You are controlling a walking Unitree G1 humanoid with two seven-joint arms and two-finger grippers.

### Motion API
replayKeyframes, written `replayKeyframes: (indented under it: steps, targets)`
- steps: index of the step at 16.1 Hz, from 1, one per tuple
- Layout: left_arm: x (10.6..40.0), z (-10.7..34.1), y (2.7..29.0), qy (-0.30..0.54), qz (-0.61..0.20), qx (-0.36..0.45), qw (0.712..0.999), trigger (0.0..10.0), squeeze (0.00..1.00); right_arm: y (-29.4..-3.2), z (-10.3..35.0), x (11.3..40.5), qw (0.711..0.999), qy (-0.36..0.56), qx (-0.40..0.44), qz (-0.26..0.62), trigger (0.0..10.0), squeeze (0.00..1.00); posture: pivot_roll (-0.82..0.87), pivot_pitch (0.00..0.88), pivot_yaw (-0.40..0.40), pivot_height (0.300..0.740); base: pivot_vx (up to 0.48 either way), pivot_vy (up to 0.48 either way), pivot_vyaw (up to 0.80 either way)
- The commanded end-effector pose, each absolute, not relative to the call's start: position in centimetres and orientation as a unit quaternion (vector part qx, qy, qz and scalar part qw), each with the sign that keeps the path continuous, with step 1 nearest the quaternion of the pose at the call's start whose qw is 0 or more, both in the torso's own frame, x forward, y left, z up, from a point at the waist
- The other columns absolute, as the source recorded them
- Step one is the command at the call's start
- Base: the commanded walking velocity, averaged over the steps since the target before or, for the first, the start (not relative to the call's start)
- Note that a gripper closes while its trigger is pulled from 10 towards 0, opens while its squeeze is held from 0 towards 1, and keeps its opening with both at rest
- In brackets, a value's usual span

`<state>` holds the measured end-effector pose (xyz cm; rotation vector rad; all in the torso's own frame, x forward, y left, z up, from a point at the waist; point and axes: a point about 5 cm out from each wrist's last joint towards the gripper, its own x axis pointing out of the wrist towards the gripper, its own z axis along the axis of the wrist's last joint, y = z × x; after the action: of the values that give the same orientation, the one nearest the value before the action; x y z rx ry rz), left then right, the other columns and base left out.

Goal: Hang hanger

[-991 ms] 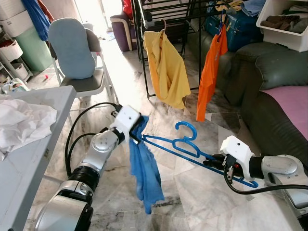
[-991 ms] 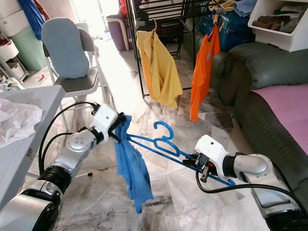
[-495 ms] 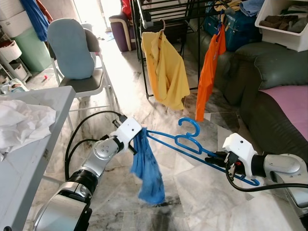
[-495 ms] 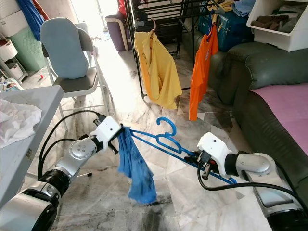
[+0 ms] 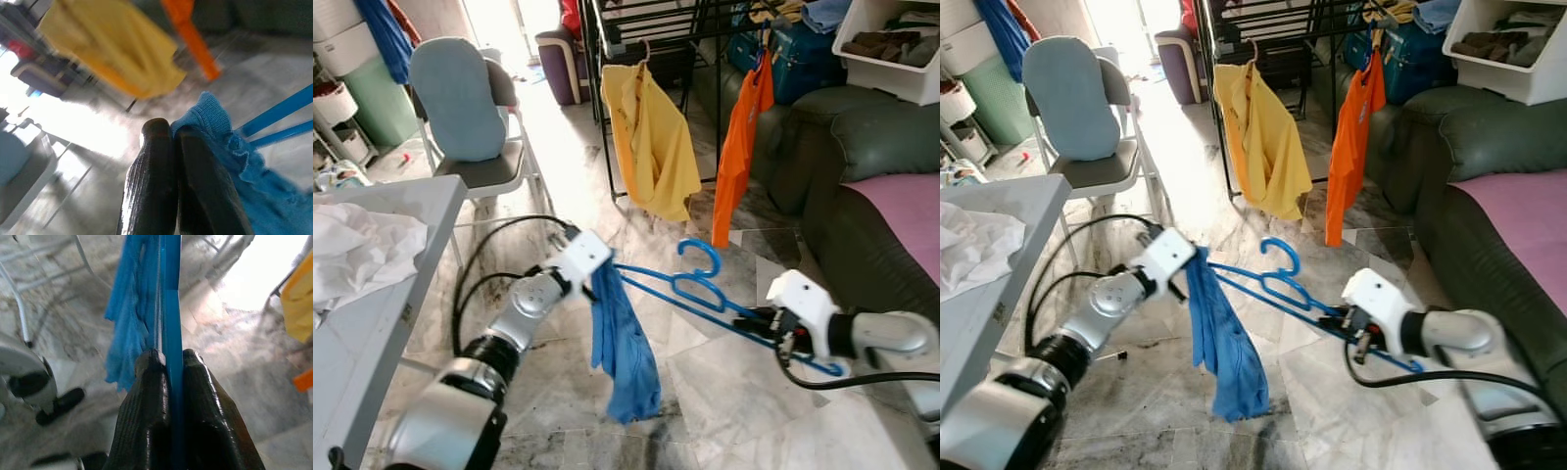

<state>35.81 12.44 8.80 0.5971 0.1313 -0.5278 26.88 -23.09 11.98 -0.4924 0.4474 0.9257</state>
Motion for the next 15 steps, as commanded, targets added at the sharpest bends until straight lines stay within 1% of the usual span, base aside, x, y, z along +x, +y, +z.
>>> replayKeyframes:
  steps: [1,3,6,12,14,15]
  targets:
    - [36.5,9.5,13.7,0.067,-0.22,0.301,0.925,10.0,0.0,-23.0,12.6,26.7,0.839,0.202,-0.239,0.445,10.0,0.0,-0.18,0.0,0.131,0.74,0.0,0.0,0.0]
    - [36.6,9.6,13.9,0.067,-0.216,0.301,0.926,10.0,0.0,-22.9,12.5,26.4,0.834,0.208,-0.236,0.453,10.0,0.0,-0.18,0.0,0.133,0.74,0.0,0.0,0.0]
    - [36.6,9.8,13.5,0.062,-0.227,0.298,0.925,10.0,0.0,-22.2,12.3,26.1,0.827,0.209,-0.226,0.47,10.0,0.0,-0.18,0.0,0.132,0.74,0.0,0.0,0.0]
    - [36.4,9.7,12.7,0.048,-0.243,0.294,0.923,10.0,0.0,-22.0,12.4,26.5,0.828,0.206,-0.227,0.47,10.0,0.0,-0.17,0.0,0.127,0.74,0.0,0.0,0.0]
    - [36.3,9.7,12.5,0.048,-0.249,0.292,0.922,10.0,0.0,-21.8,12.3,26.9,0.834,0.199,-0.227,0.462,10.0,0.0,-0.18,0.0,0.128,0.74,0.0,0.0,0.0]
    - [36.3,9.7,12.5,0.047,-0.25,0.291,0.922,10.0,0.0,-21.6,12.2,26.9,0.831,0.2,-0.227,0.467,10.0,0.0,-0.17,0.0,0.127,0.74,0.0,0.0,0.0]
